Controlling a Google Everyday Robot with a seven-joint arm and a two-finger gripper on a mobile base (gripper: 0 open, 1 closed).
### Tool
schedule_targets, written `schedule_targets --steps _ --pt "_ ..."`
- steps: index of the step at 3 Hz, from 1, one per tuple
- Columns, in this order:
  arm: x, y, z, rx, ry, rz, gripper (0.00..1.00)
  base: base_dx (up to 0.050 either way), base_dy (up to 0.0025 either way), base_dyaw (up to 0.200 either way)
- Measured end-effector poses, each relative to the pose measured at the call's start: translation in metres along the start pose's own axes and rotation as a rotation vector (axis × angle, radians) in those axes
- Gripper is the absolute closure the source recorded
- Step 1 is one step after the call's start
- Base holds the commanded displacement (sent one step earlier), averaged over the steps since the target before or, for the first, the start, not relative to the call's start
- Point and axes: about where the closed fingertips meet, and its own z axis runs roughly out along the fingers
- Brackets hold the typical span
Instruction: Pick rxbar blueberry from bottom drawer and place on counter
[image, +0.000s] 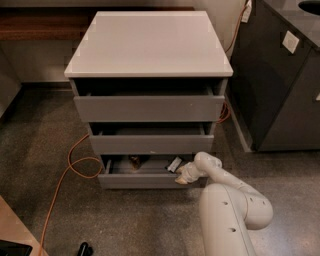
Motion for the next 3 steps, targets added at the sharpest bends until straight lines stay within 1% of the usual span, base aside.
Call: schedule_targets --steps 1,2,3 --pt "-0.005 0.019 -0.006 -0.036 -0.023 0.019 1.0 0.0 0.0 0.0" --pt "-0.016 0.062 -0.022 -0.101 -0.071 0.073 1.0 0.0 0.0 0.0" --pt "-0.032 0.087 -0.061 -0.105 -0.14 0.16 1.0 0.0 0.0 0.0"
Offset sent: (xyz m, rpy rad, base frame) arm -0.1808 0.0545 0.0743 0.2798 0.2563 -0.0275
